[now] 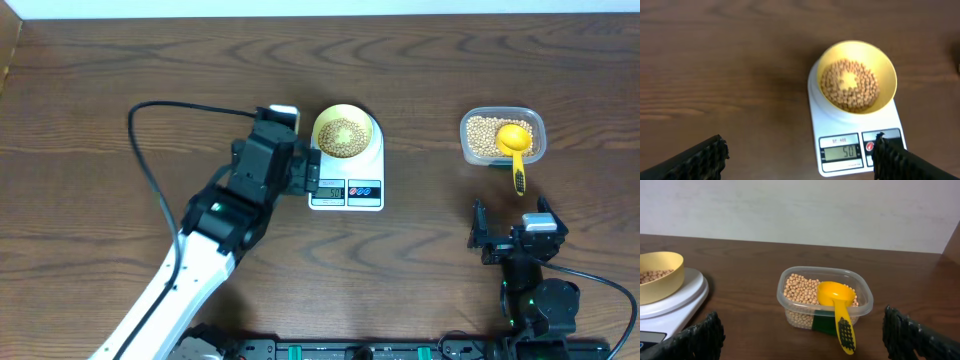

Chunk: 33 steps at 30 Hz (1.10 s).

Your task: Scoop item into bowl and weigh 50g on scale

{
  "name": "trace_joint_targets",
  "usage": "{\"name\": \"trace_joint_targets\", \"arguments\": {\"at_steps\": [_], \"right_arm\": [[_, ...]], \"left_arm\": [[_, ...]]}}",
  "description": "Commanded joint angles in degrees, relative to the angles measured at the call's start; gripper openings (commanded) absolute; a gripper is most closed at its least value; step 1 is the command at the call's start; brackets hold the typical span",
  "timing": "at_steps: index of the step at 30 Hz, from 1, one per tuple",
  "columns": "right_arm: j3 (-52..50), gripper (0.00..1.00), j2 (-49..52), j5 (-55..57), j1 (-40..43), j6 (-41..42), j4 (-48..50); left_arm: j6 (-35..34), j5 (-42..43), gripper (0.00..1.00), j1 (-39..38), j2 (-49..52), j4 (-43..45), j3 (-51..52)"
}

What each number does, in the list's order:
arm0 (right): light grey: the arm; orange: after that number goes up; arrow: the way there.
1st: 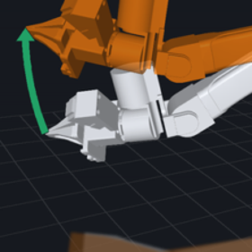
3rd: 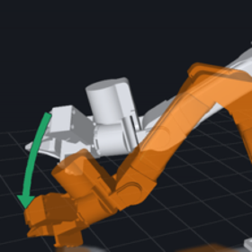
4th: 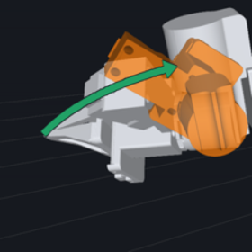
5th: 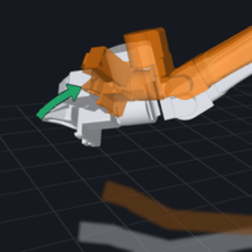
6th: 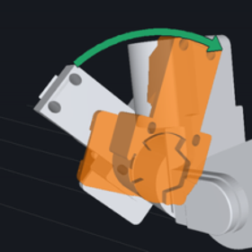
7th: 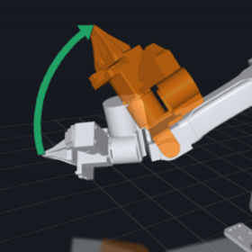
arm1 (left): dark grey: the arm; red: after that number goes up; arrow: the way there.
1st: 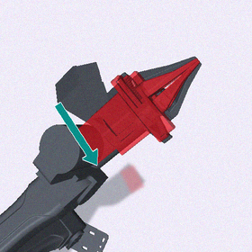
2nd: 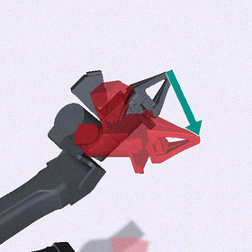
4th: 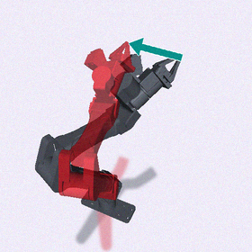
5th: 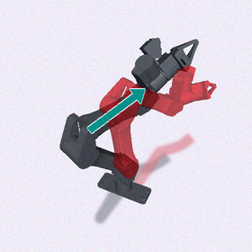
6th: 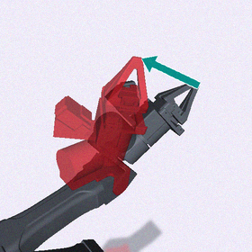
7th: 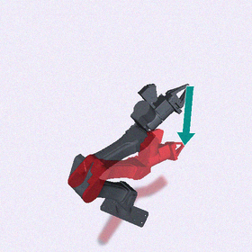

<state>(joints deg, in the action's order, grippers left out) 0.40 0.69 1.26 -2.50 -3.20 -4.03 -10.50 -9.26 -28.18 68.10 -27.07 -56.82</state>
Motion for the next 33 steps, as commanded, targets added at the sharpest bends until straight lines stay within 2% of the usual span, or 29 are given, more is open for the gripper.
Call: {"name": "trace_joint_targets", "arguments": {"at_steps": [1, 16, 33], "right_arm": [[-0.1, 0.99, -0.3, 0.1, -0.9, -0.5, -0.2], [-0.1, 0.99, -0.3, 0.1, -0.9, -0.5, -0.2], [-0.1, 0.99, -0.3, 0.1, -0.9, -0.5, -0.2]], "left_arm": [[0.3, -3.0, 0.94, 0.5, -3.2, -1.2, 0.5], [0.3, -3.0, 0.94, 11.6, -18.9, -1.9, 5.6], [0.3, -0.3, 0.94, 20.9, -37.7, 9.9, 22.4]]}}
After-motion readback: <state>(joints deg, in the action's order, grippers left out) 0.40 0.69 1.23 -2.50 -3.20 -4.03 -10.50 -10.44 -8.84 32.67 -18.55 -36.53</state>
